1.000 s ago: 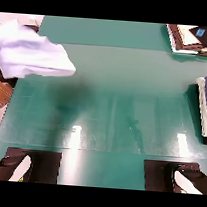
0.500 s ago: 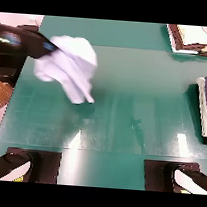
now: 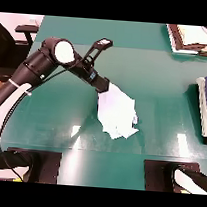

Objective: Fold the shirts.

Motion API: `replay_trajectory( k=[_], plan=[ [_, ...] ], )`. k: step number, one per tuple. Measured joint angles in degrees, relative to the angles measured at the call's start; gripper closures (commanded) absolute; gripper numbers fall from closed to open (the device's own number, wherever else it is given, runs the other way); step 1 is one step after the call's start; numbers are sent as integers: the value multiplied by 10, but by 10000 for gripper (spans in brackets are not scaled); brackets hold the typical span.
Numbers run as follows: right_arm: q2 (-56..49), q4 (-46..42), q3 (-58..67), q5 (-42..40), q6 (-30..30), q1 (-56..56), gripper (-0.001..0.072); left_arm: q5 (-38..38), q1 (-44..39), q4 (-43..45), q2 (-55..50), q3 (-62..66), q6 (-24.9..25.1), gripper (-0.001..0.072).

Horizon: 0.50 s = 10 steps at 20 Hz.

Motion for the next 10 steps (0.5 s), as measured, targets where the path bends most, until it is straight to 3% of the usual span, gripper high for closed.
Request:
replay_trajectory(
  k=[7, 10],
  plan=[
    [7, 0, -60, 5, 1, 0, 700, 84, 89, -15, -98, 0, 0, 109],
    [8, 0, -102, 5, 1, 0, 700, 108, 99, -45, -151, 0, 26, 109]
  ],
)
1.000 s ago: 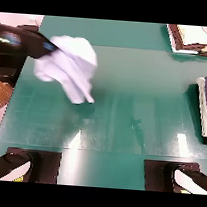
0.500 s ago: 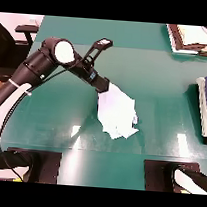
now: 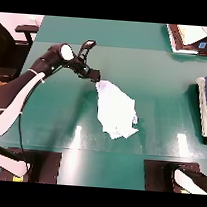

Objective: Fold the shirts.

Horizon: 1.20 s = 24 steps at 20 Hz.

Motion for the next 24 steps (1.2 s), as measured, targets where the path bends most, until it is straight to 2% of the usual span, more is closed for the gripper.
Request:
replay_trajectory(
  k=[4, 6, 7, 9, 14, 15, 16, 17, 20, 24],
  plan=[
    [0, 3, -59, 0, 0, 0, 700, 28, 3, -51, -46, 0, 34, 128],
    [0, 4, -87, -1, 0, 0, 700, 44, 5, -66, -55, 1, 44, 600],
    [0, 4, -101, -2, 0, 0, 700, 46, 6, -68, -59, 2, 47, 678],
    [1, 5, -129, -1, 0, 0, 699, 45, 9, -76, -61, 14, 53, 679],
    [23, 4, -237, 2, 0, 1, 699, -39, 46, -53, -30, 56, 59, 680],
    [31, 5, -271, 1, 0, 1, 654, -54, 55, -41, -15, 59, 59, 680],
    [39, 5, -304, -2, 2, 1, 410, -72, 63, -28, 2, 62, 59, 680],
    [46, 6, -340, -7, 7, 3, 250, -89, 71, -16, 17, 63, 59, 680],
    [52, 28, -438, -36, 13, 24, 248, -136, 81, 7, 57, 66, 60, 679],
    [9, 86, -518, -115, 15, 90, 248, -164, 87, 18, 80, 66, 56, 680]
  ],
)
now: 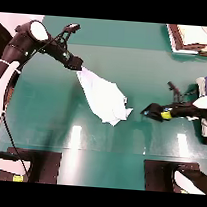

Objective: Fold the shirts.

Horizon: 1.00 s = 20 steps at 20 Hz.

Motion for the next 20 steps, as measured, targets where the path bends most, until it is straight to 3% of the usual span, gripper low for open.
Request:
replay_trajectory(
  k=[4, 6, 8, 13, 20],
  plan=[
    [-81, 44, 5, -95, -2, 74, 289, -9, 1, 3, 7, 0, -5, 680],
    [-123, 54, 32, -123, -2, 103, 439, -10, 1, 3, 8, 0, -7, 679],
    [-163, 59, 66, -139, -3, 124, 699, -12, 2, 4, 9, 0, -7, 680],
    [-193, 58, 154, -122, -39, 124, 701, -3, 2, 13, 55, 0, -7, 680],
    [-39, 24, 394, 27, -40, -10, 702, 36, 2, 65, 275, 26, -7, 680]
  ],
)
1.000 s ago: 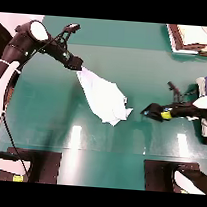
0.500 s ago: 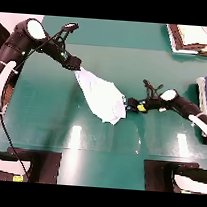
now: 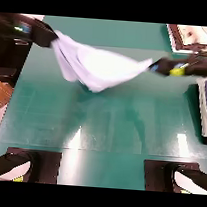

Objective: Fold the shirts.

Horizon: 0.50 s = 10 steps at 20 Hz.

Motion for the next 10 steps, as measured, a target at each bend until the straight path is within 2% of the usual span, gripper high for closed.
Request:
replay_trajectory(
  k=[5, 10],
  plan=[
    [52, -35, 174, 67, 45, -62, 702, 7, 0, 4, 90, 29, -3, 680],
    [9, -100, 267, 143, 86, -56, 703, -19, 0, 5, 96, -5, -14, 681]
  ],
)
